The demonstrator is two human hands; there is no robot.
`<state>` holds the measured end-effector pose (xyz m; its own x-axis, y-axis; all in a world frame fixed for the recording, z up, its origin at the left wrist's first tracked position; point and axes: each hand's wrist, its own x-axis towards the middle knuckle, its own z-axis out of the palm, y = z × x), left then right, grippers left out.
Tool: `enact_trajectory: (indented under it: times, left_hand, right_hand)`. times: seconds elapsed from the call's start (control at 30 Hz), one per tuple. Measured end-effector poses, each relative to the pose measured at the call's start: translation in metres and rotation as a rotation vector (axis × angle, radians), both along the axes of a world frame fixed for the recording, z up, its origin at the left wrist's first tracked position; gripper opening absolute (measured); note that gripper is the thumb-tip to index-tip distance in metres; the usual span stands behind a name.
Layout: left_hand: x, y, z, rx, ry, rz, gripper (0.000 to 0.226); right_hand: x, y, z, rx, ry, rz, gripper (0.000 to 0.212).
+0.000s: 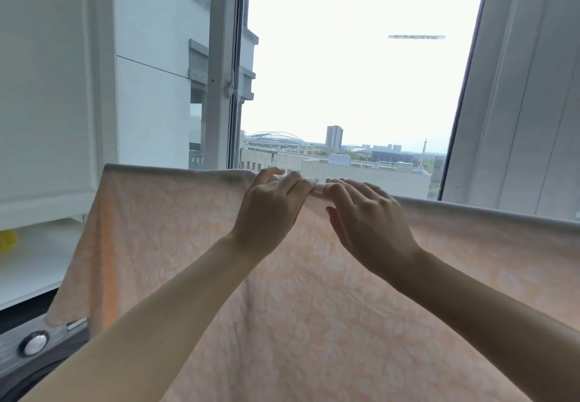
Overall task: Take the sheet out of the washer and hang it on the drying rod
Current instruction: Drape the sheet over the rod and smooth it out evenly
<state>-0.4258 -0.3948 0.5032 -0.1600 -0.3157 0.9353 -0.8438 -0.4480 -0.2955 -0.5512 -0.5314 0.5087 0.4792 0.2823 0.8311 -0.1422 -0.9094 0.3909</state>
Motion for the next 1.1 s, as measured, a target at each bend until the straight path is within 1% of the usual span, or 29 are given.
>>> enact_trajectory:
  times: [0.07, 0.13, 0.23, 0.33, 0.43, 0.53, 0.6, 0.7, 0.77, 0.83, 0.9, 0.97, 1.03, 1.1]
  left_hand:
    - [-0.002, 0.001, -0.001, -0.017, -0.042, -0.038, 0.017]
    - [-0.003, 0.003, -0.004, -0.03, -0.066, -0.079, 0.016]
    - [0.001, 0.003, -0.008, -0.05, -0.048, -0.092, 0.015]
    - [0.002, 0.005, -0.009, -0.042, -0.006, -0.106, 0.017]
    - [0.004, 0.014, -0.005, 0.032, 0.019, -0.136, 0.017]
    - [0.015, 0.028, 0.016, 0.118, 0.204, -0.193, 0.01]
    - [0.027, 0.036, 0.038, 0.205, 0.395, -0.188, 0.013]
    - [0.041, 0.043, 0.071, 0.507, 0.691, -0.126, 0.018]
    - [0.047, 0.045, 0.086, 0.678, 0.804, -0.131, 0.02]
    - [0.048, 0.048, 0.095, 0.745, 0.868, -0.14, 0.021]
    - [0.049, 0.052, 0.097, 0.739, 0.925, -0.159, 0.019]
    - [0.05, 0.055, 0.095, 0.693, 0.952, -0.187, 0.014]
    - [0.051, 0.052, 0.091, 0.638, 0.896, -0.186, 0.01]
    - [0.051, 0.046, 0.084, 0.568, 0.789, -0.152, 0.008]
  right_hand:
    - [-0.001, 0.002, 0.004, 0.013, 0.013, -0.077, 0.036]
    - [0.002, 0.003, 0.008, -0.02, 0.027, -0.21, 0.045]
    - [0.01, 0.005, 0.012, -0.069, 0.035, -0.321, 0.052]
    - [0.015, 0.008, 0.006, -0.121, 0.014, -0.287, 0.059]
    - [0.015, 0.007, 0.004, -0.122, 0.01, -0.241, 0.061]
    - [0.014, 0.004, 0.005, -0.143, 0.02, -0.233, 0.059]
    - [0.013, 0.004, 0.005, -0.165, 0.025, -0.212, 0.059]
    - [0.011, 0.004, 0.005, -0.178, 0.028, -0.18, 0.062]
    - [0.011, 0.003, 0.005, -0.175, 0.022, -0.173, 0.063]
    - [0.011, 0.0, 0.004, -0.178, 0.013, -0.157, 0.063]
    - [0.012, -0.002, 0.004, -0.18, 0.01, -0.142, 0.063]
    - [0.012, -0.002, 0.005, -0.188, 0.003, -0.129, 0.062]
    - [0.014, -0.002, 0.005, -0.198, -0.002, -0.121, 0.061]
    - [0.017, -0.003, 0.004, -0.202, -0.013, -0.126, 0.059]
